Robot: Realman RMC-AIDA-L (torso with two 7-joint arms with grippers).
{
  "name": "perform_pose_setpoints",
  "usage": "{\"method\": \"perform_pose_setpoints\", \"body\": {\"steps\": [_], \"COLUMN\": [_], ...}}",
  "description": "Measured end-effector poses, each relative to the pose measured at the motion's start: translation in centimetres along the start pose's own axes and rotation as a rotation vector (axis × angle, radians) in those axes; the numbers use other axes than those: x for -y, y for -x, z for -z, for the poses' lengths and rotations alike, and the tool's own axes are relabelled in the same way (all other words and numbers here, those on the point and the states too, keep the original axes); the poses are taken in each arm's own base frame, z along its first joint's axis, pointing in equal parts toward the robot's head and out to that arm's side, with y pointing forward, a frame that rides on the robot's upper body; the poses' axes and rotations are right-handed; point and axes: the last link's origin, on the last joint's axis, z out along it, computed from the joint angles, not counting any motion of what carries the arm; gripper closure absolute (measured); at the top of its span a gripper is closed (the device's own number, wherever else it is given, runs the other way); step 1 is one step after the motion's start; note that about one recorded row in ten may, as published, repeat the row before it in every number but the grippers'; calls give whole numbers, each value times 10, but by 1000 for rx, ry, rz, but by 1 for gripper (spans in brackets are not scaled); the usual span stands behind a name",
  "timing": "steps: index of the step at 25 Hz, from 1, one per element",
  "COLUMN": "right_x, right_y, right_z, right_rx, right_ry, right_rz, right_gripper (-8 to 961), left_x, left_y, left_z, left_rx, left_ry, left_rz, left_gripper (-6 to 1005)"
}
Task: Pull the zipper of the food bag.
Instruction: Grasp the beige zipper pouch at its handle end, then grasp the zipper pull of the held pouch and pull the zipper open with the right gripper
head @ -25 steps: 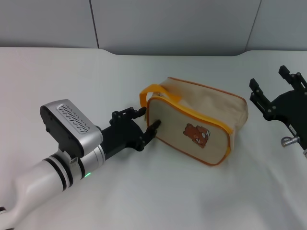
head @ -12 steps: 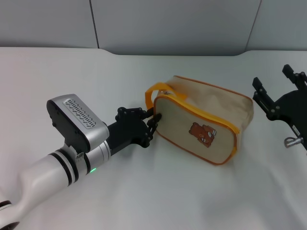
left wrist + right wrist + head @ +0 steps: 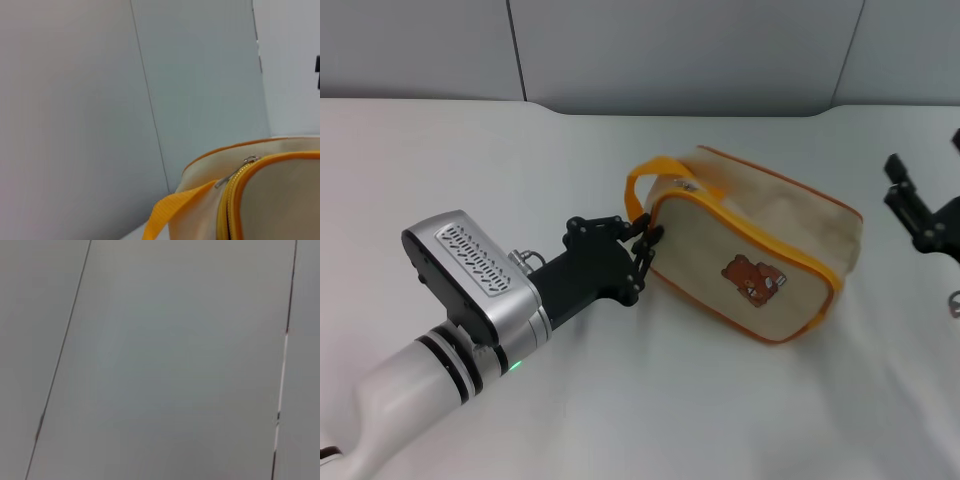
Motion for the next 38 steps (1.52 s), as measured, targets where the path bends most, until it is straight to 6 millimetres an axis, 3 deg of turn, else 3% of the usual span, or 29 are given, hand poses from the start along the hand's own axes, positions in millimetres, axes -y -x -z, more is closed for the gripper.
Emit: {"method": "perform_pose_setpoints", "body": {"steps": [10, 18, 31, 38], "right_x": [8, -27, -51, -58], "right_y": [11, 12, 10, 7], "right_z": [8, 6, 9, -1], "right_rx": [76, 111, 122, 101], "right_ry": [16, 185, 227, 241], "right_rz": [119, 280, 409, 444], "right_gripper": [215, 215, 215, 223], "left_x": [-1, -1, 2, 2], "left_y": [-21, -36, -46, -47], "left_z": [13, 8, -4, -7], "left_rx": [-185, -270, -288, -283], "left_ry": [-12, -1, 10, 16], "left_rz": [-189, -435, -463, -467], "left_gripper": [883, 892, 937, 943]}}
